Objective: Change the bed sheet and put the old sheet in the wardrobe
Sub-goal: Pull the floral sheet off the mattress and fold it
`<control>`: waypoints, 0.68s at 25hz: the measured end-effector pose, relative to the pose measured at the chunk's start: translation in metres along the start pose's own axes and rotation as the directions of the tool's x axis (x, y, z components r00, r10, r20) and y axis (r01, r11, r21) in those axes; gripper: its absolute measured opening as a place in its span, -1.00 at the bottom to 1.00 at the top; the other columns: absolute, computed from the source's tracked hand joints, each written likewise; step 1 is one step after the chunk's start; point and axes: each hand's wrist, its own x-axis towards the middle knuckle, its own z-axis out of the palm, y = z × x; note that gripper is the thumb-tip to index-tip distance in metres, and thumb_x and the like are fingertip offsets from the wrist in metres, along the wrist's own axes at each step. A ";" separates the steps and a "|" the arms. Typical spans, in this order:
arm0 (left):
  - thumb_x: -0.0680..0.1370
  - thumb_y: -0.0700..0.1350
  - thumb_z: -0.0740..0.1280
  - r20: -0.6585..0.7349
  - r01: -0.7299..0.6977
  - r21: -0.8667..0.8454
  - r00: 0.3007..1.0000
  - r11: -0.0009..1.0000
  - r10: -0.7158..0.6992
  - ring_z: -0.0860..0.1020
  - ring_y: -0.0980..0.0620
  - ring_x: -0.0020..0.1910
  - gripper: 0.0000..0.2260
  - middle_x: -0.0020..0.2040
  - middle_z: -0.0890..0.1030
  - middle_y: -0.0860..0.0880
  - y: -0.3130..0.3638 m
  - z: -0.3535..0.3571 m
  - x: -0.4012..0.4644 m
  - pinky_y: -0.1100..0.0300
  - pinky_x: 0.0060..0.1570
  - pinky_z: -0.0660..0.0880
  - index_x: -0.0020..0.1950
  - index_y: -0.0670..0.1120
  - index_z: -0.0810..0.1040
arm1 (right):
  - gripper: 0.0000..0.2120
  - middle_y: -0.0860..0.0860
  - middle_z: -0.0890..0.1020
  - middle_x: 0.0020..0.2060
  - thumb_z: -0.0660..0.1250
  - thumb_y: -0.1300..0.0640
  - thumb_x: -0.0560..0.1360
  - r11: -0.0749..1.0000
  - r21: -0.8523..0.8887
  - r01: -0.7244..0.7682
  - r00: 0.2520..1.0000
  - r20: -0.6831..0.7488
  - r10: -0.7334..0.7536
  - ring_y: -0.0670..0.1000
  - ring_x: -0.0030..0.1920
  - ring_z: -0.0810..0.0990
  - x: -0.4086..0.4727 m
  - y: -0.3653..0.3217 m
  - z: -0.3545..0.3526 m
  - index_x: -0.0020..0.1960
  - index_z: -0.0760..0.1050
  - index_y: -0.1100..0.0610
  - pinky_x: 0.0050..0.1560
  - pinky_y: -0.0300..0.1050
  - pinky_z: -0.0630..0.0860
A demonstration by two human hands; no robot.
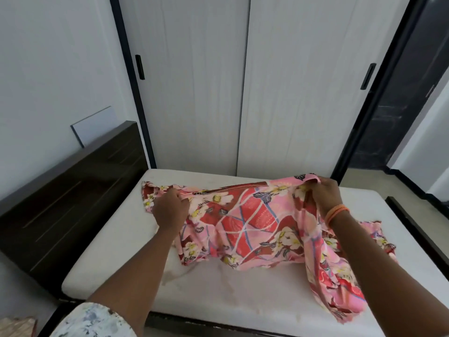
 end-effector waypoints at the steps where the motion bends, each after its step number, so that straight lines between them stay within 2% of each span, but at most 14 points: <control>1: 0.50 -0.16 0.31 0.019 0.047 -0.133 0.999 0.990 -0.045 0.54 -0.14 -0.25 -0.89 -0.32 0.55 -0.07 0.004 0.001 0.014 0.13 -0.31 0.44 -0.21 -0.16 0.53 | -0.71 0.27 0.68 -0.21 0.33 0.04 0.45 0.987 -0.162 0.018 0.998 -0.064 -0.029 0.26 -0.13 0.66 0.003 -0.003 0.014 -0.13 0.67 0.27 -0.01 0.00 0.57; 2: 0.54 -0.16 0.28 0.070 0.087 -0.267 0.995 0.960 -0.070 0.51 -0.13 -0.29 -0.81 -0.37 0.49 -0.07 0.013 0.004 0.025 0.16 -0.36 0.35 -0.27 -0.16 0.48 | -0.73 0.25 0.68 -0.12 0.36 0.07 0.47 0.945 -0.318 0.071 0.990 -0.097 -0.107 0.21 -0.05 0.64 0.004 -0.005 0.033 -0.02 0.67 0.27 0.00 -0.15 0.48; 3: 0.58 -0.15 0.26 0.125 0.077 -0.361 0.992 0.929 -0.033 0.44 -0.09 -0.34 -0.74 -0.40 0.43 -0.04 0.025 0.007 0.032 0.16 -0.39 0.26 -0.31 -0.14 0.43 | -0.69 0.22 0.66 -0.03 0.41 0.08 0.47 0.897 -0.410 0.163 0.979 -0.049 -0.200 0.18 0.03 0.60 0.000 -0.011 0.057 0.11 0.63 0.26 0.02 -0.19 0.41; 4: 0.61 -0.14 0.24 0.171 0.037 -0.422 0.984 0.906 0.039 0.39 -0.05 -0.37 -0.71 -0.41 0.39 -0.02 0.040 0.011 0.037 0.15 -0.40 0.22 -0.32 -0.12 0.40 | -0.59 0.18 0.61 0.05 0.45 0.05 0.45 0.859 -0.430 0.277 0.959 0.073 -0.273 0.14 0.08 0.57 -0.005 -0.015 0.083 0.21 0.56 0.25 0.07 -0.17 0.40; 6: 0.62 -0.10 0.27 0.244 -0.064 -0.512 0.945 0.856 0.217 0.37 0.03 -0.41 -0.74 -0.40 0.41 -0.02 0.072 0.016 0.041 0.17 -0.40 0.26 -0.27 -0.12 0.44 | -0.40 0.06 0.52 0.12 0.52 -0.02 0.39 0.826 -0.319 0.464 0.869 0.347 -0.354 0.02 0.12 0.51 -0.017 -0.029 0.133 0.32 0.45 0.21 0.14 -0.14 0.41; 7: 0.60 -0.10 0.30 0.254 -0.158 -0.519 0.910 0.840 0.328 0.39 0.04 -0.41 -0.75 -0.39 0.45 -0.03 0.085 0.015 0.045 0.22 -0.40 0.26 -0.26 -0.13 0.47 | -0.42 0.03 0.52 0.09 0.54 0.01 0.37 0.800 -0.266 0.538 0.812 0.420 -0.406 -0.01 0.07 0.53 -0.019 -0.037 0.152 0.29 0.45 0.20 0.09 -0.15 0.43; 8: 0.58 -0.11 0.33 0.253 -0.267 -0.495 0.866 0.827 0.431 0.42 0.03 -0.38 -0.78 -0.37 0.49 -0.05 0.092 0.017 0.054 0.27 -0.40 0.25 -0.25 -0.14 0.49 | -0.53 0.02 0.57 -0.01 0.53 0.10 0.36 0.771 -0.216 0.599 0.767 0.432 -0.474 0.00 -0.03 0.57 -0.012 -0.043 0.170 0.19 0.49 0.20 -0.02 -0.15 0.45; 9: 0.56 -0.11 0.35 0.249 -0.358 -0.465 0.825 0.810 0.508 0.45 0.03 -0.35 -0.81 -0.34 0.53 -0.05 0.097 0.018 0.066 0.28 -0.39 0.27 -0.22 -0.15 0.51 | -0.69 0.02 0.60 -0.14 0.49 0.20 0.37 0.740 -0.196 0.643 0.741 0.403 -0.537 -0.02 -0.17 0.58 -0.003 -0.051 0.181 0.06 0.53 0.21 -0.15 -0.16 0.44; 11: 0.53 -0.10 0.39 0.243 -0.446 -0.440 0.776 0.779 0.582 0.49 0.08 -0.34 -0.90 -0.30 0.57 0.01 0.096 0.019 0.093 0.26 -0.37 0.32 -0.10 -0.12 0.57 | -0.91 -0.06 0.56 -0.36 0.43 0.30 0.39 0.707 -0.158 0.689 0.702 0.389 -0.597 -0.19 -0.36 0.49 0.021 -0.062 0.190 -0.13 0.56 0.17 -0.28 -0.26 0.36; 13: 0.50 -0.13 0.42 0.259 -0.453 -0.434 0.765 0.779 0.589 0.46 0.18 -0.35 -0.84 -0.28 0.52 0.08 0.088 0.024 0.116 0.29 -0.36 0.34 0.06 -0.07 0.56 | -0.91 -0.15 0.52 -0.43 0.41 0.27 0.38 0.670 -0.141 0.729 0.659 0.409 -0.631 -0.21 -0.38 0.47 0.052 -0.062 0.188 -0.23 0.59 0.11 -0.33 -0.35 0.31; 14: 0.49 -0.14 0.44 0.282 -0.443 -0.419 0.766 0.792 0.578 0.44 0.18 -0.36 -0.78 -0.29 0.50 0.08 0.081 0.030 0.126 0.27 -0.33 0.34 0.11 -0.05 0.53 | -0.93 -0.13 0.55 -0.41 0.39 0.26 0.35 0.676 -0.130 0.725 0.668 0.370 -0.645 -0.21 -0.35 0.49 0.069 -0.061 0.186 -0.23 0.61 0.12 -0.32 -0.34 0.33; 17: 0.45 -0.15 0.42 0.314 -0.450 -0.268 0.795 0.852 0.519 0.42 0.11 -0.33 -0.75 -0.29 0.49 0.01 0.064 0.058 0.150 0.16 -0.26 0.38 0.10 -0.03 0.52 | -0.92 -0.03 0.61 -0.37 0.37 0.26 0.34 0.834 -0.090 0.545 0.838 0.084 -0.539 -0.15 -0.35 0.51 0.125 -0.066 0.184 -0.23 0.63 0.15 -0.26 -0.21 0.43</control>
